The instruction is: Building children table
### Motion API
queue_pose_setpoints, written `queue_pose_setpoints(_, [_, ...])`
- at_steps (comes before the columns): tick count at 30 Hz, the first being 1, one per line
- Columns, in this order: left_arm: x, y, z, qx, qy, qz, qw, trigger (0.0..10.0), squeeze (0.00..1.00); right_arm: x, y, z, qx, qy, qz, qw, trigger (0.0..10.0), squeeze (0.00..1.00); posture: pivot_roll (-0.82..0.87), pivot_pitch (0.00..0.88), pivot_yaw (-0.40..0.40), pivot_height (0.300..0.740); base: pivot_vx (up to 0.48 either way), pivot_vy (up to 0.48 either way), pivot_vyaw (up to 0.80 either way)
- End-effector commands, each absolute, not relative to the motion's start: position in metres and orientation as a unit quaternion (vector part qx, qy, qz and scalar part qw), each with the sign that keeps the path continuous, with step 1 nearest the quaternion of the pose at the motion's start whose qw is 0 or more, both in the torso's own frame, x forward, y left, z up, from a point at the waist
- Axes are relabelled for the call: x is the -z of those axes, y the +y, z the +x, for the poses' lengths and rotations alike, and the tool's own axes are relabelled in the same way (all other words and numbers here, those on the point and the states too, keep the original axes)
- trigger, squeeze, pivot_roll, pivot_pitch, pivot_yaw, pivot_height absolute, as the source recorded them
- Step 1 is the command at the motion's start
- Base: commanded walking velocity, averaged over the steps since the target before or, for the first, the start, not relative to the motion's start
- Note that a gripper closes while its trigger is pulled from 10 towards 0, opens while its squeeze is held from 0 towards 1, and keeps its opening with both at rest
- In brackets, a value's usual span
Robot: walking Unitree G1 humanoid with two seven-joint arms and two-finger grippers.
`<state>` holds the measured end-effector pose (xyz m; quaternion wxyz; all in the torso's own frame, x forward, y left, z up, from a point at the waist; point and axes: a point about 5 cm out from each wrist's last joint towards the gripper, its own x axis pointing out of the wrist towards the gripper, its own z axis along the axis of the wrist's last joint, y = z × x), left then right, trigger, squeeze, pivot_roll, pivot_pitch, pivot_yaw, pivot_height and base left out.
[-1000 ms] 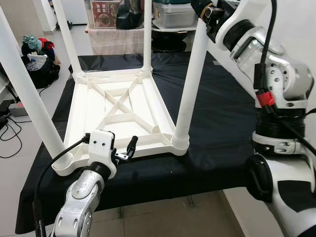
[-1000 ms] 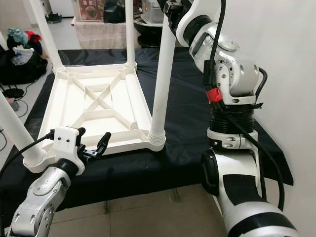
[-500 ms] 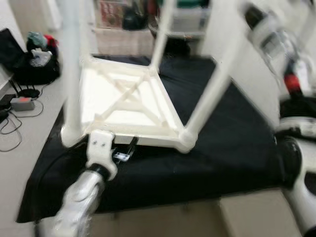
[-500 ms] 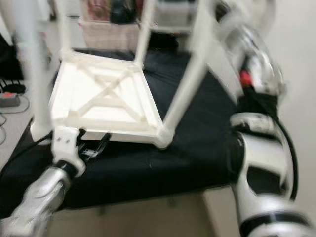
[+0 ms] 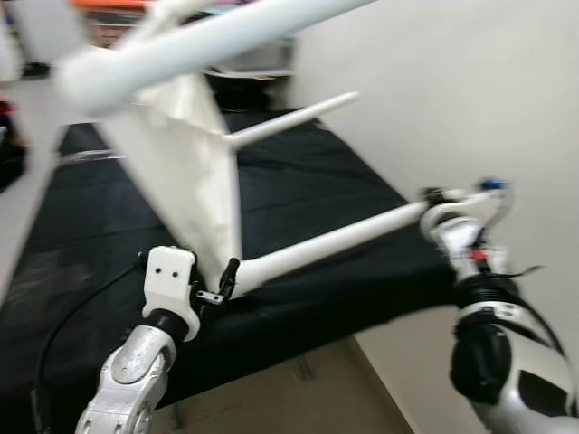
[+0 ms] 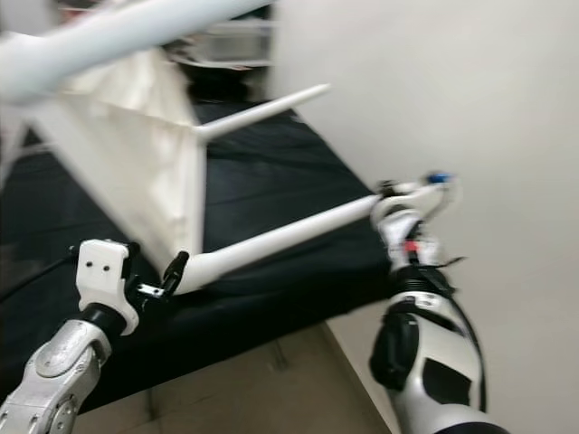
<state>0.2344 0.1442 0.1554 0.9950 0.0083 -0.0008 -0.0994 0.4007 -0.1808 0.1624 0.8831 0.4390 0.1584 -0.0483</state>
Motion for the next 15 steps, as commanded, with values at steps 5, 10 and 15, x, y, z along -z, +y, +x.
queue_pose_setpoints(5, [-0.154, 0.140, 0.230, 0.099, 0.009, 0.006, 0.995, 10.0, 0.00, -0.139, -0.080, 0.387, -0.116, 0.321, 0.274, 0.899, 10.0, 0.91, -0.02, 0.081, -0.078, 0.740, 0.000, 0.000, 0.00])
queue_pose_setpoints(10, [-0.154, 0.138, 0.229, 0.099, 0.011, 0.003, 0.995, 10.0, 0.00, -0.132, -0.076, 0.385, -0.065, 0.329, 0.265, 0.904, 10.0, 1.00, -0.03, 0.084, -0.081, 0.740, 0.000, 0.000, 0.00])
queue_pose_setpoints(15, [-0.155, 0.136, 0.230, 0.096, 0.011, -0.002, 0.995, 10.0, 0.00, -0.110, -0.136, 0.380, 0.043, 0.339, 0.241, 0.908, 10.0, 1.00, -0.04, 0.085, -0.100, 0.740, 0.000, 0.000, 0.00])
